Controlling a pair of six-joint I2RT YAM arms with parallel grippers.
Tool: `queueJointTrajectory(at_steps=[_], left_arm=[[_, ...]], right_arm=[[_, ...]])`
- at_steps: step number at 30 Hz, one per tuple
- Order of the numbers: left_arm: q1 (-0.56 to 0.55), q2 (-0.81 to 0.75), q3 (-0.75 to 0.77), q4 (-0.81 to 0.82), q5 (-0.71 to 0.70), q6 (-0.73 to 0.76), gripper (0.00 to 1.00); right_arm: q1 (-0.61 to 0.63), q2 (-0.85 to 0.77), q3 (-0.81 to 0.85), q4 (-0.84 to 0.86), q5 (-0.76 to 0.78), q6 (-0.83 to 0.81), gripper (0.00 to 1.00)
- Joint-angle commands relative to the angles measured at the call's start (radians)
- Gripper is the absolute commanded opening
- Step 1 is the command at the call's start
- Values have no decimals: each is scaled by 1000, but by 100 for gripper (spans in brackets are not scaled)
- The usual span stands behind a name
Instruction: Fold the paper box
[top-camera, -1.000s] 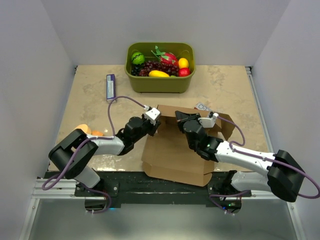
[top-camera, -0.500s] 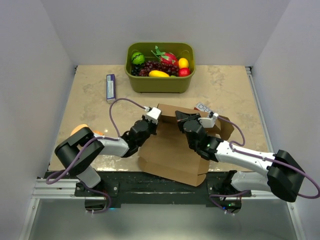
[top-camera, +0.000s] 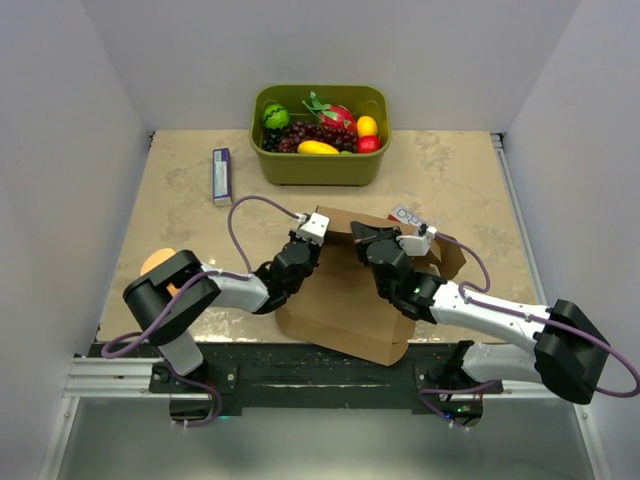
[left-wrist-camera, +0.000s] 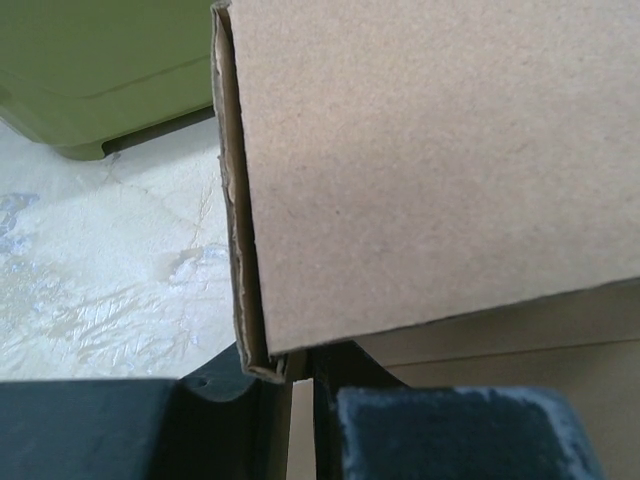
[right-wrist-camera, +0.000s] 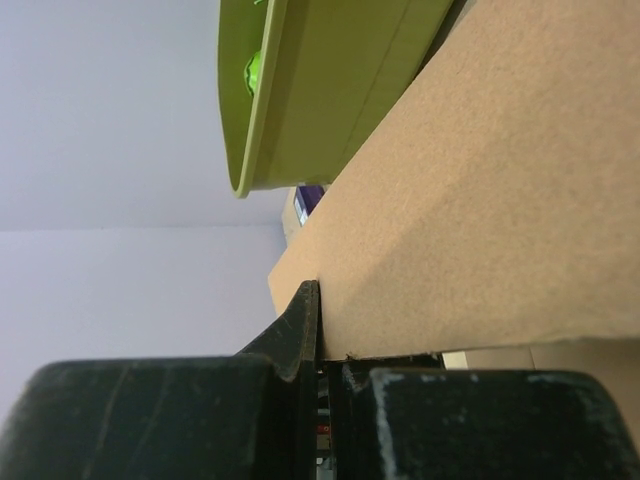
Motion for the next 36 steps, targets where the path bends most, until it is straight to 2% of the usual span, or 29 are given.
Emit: queueJointTrajectory(at_steps=[1,3,4,5,6,8,9,11,12,15,18,20,23,28,36], left_arm=[[20,-28,32,-43,-57,63,0],[27,-48,46,-122,-29,31,0],[41,-68,53,-159,8,17,0],[50,-79,70,-201,29,8,0],[66,-97,78,-283,77,-3,0],[115,-123,92,-360,129,-36,0],[130,-151,93,-424,178,-47,0],[182,-179,96,-478,227,-61,0],[197,-203,99,-533,262,-64,0],[251,-242,110,-627,307,-55,0],[300,-262,127,-704,370,-56,0],[333,-265,142,-732,399,-67,0],[357,-271,147,-758,414,-72,0],[394,-259,147,-769,424,-69,0],[429,-254,144,-770,424,-64,0]], right_arm=[[19,4,11,-148,-41,-100,5],[19,-17,19,-133,-33,-144,19],[18,-28,19,-124,-27,-205,40],[19,-43,16,-114,-24,-244,50],[19,-74,14,-93,-16,-325,65],[18,-111,13,-62,-21,-440,72],[18,-129,13,-29,-30,-574,77],[15,-181,26,1,-65,-711,80],[13,-195,39,-31,-71,-800,84],[-42,-233,108,-148,-141,-934,90],[-184,-215,174,-282,-348,-1008,94],[-260,-180,201,-346,-404,-1036,94],[-271,-186,175,-403,-354,-1082,96],[-286,-295,114,-410,-297,-1086,98],[-317,-319,135,-509,-220,-1125,98]])
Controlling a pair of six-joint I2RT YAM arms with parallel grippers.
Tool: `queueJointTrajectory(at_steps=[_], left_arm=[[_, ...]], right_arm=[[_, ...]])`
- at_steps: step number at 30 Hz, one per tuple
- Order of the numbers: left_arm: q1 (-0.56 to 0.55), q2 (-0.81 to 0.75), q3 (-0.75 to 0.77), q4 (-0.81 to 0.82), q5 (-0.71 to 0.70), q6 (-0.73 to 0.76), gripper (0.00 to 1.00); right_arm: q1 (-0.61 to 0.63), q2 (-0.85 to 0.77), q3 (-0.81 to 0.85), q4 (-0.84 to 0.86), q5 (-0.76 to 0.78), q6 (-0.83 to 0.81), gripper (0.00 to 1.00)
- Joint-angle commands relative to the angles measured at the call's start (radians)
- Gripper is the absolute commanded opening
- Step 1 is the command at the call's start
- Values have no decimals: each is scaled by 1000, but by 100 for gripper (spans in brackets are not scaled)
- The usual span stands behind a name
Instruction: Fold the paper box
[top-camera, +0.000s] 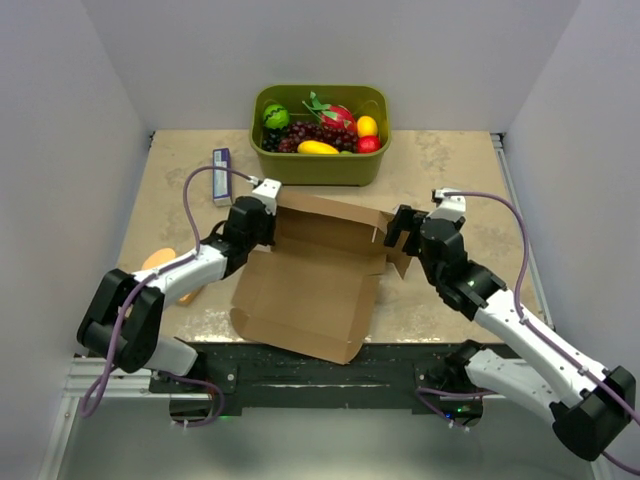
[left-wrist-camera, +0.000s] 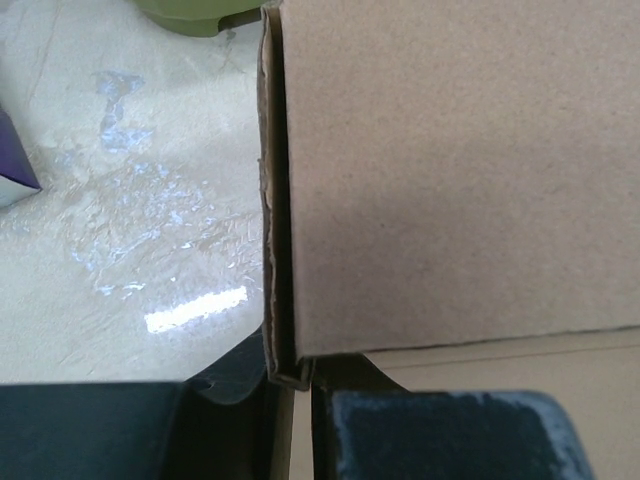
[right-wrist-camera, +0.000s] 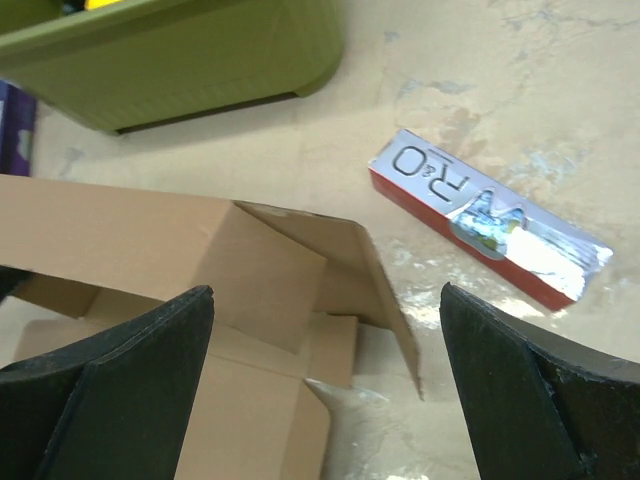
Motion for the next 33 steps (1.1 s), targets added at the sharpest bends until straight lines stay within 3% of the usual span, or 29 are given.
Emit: queueJointTrajectory(at_steps=[1,9,19,21,22,25,26,29,33], left_arm=[[25,-1,14,-64,-1,18,0],[37,-12,7,-50,16,32,0],[37,-24,-13,-20,40,67,0],[37,-29,-34,29,48,78,0],[37,-29,-51,43,50,81,0],[37,-31,-73,85,44,85,0],[37,-32,-76,100,36,87,0],[37,-35,-85,128,1,84,0],[37,-37,-93,158,-91,62,0]], right_arm=[[-15,-17,19,-52,46,-45,97],[-15,-8,-69,-28,46,-2,79],[-15,44,-165,190,40,-105,75],[-15,36,-181,241,26,-129,70],[-15,29,-195,250,23,-132,66],[-15,10,-208,259,20,-145,42],[-14,7,-209,253,29,-146,28],[-15,-2,-205,230,43,-152,10],[-15,-2,-194,221,43,-151,0]])
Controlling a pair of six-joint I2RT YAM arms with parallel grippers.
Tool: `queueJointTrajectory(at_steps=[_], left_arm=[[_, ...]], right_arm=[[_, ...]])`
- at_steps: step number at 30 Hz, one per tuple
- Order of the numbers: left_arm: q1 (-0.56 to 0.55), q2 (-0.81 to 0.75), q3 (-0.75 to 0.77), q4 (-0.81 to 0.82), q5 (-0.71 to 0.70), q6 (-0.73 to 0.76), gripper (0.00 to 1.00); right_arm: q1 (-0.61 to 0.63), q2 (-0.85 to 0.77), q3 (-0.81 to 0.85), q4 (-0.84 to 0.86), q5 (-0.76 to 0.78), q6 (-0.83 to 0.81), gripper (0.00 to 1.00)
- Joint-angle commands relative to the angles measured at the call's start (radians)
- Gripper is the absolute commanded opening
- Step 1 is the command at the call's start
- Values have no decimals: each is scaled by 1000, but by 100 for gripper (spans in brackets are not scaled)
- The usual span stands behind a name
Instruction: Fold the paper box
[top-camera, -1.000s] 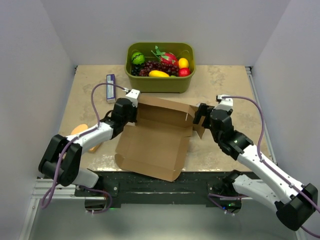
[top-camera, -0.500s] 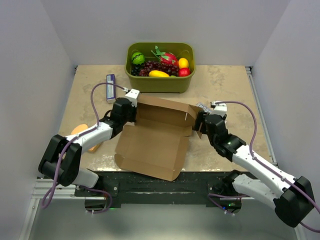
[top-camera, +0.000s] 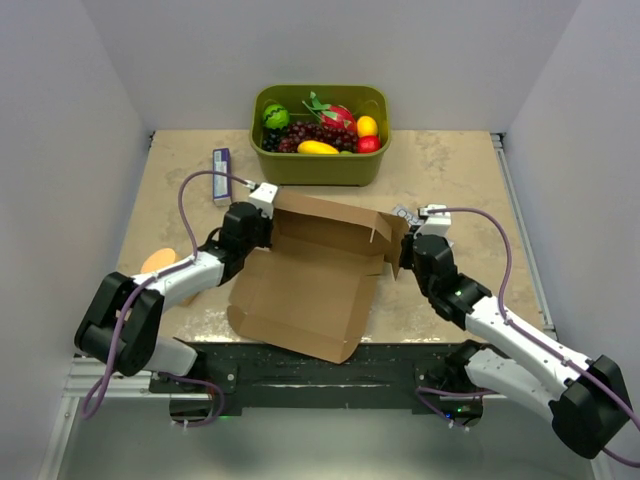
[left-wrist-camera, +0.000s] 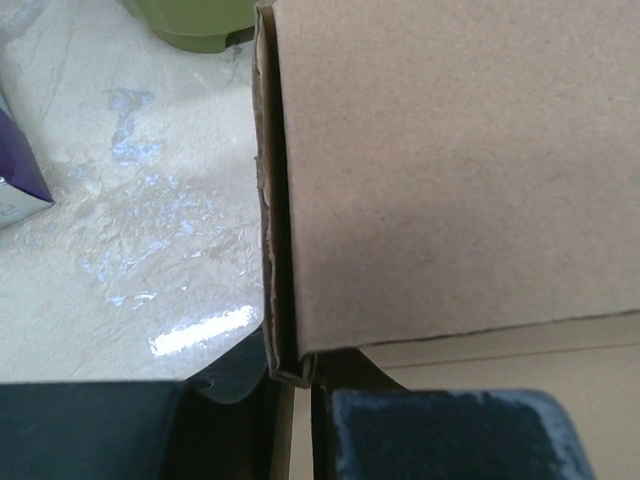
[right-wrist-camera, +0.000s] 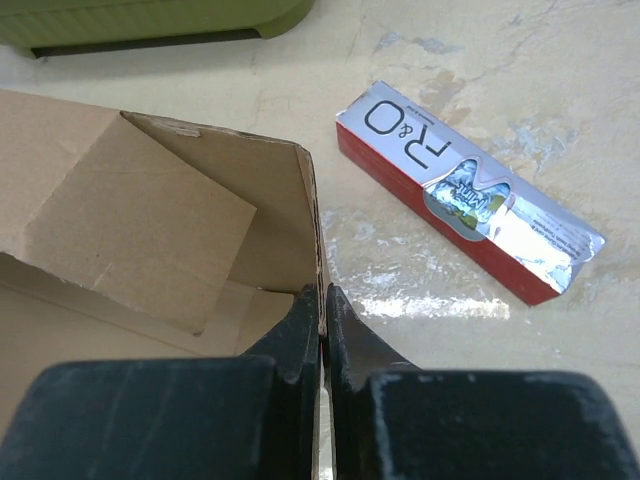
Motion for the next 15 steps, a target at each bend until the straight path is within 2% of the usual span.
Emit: queueJointTrajectory(at_steps=[1,8,15], left_arm=[[10,-17,-17,43,-136,10,0],[12,-2,-14,45,-290,12,0],[9,12,-17,52,-357,35,0]], right_arm=[[-6,-18,14,7,39,-14,0],[-8,-21,23,-11,42,-14,0],[-8,-18,34,-19,44,-16,0]])
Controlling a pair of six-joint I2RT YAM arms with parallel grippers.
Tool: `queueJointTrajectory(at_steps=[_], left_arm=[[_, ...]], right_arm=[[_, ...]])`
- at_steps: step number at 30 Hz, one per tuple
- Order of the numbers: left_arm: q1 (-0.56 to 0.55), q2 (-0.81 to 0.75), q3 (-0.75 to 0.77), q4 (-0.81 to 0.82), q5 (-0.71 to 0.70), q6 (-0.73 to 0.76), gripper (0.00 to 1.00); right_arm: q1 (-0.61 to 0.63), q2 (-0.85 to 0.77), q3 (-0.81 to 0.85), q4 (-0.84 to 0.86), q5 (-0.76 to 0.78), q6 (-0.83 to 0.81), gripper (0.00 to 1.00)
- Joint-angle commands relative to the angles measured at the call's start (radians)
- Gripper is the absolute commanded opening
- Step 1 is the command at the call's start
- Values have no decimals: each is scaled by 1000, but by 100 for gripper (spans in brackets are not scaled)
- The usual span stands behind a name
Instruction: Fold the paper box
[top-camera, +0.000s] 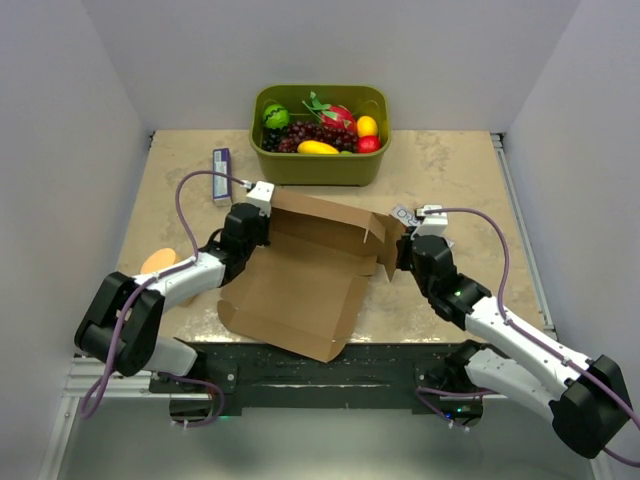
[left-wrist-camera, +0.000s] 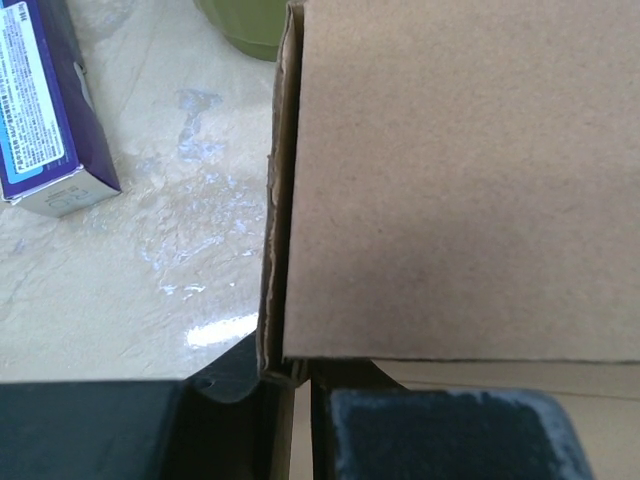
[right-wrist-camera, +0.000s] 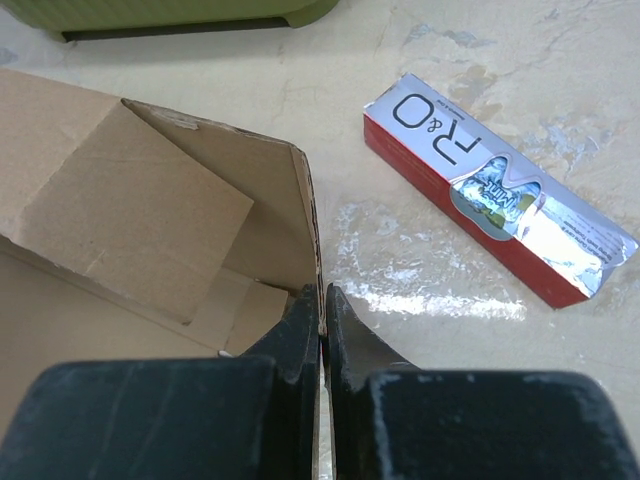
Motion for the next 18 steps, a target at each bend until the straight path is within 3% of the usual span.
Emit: queueJointTrajectory(at_steps=[1,4,9,12,13,16,18], left_arm=[[23,16,-10,27,-206,42,0],[23,18,-8,28,-219,53,0],[23,-4,-19,40,-101,19,0],[23,-11,-11,7,-81,-26,0],[23,-13,-8,-22,-84,-33,0],[21,-27,-19,-42,-91,-52,0],[12,-34,-37,-41,-100,-56,0]], right_arm=[[-13,-18,34,-18,92,-15,0],[-13,-15,39,-21,92,-14,0],[-11,-6,51,-21,70,-5,1],[-13,1,81,-44,41,1,31],[-13,2,92,-70,36,3,47],[-11,-15,137,-127,23,20,67],[-13,-37,178,-158,7,38,72]])
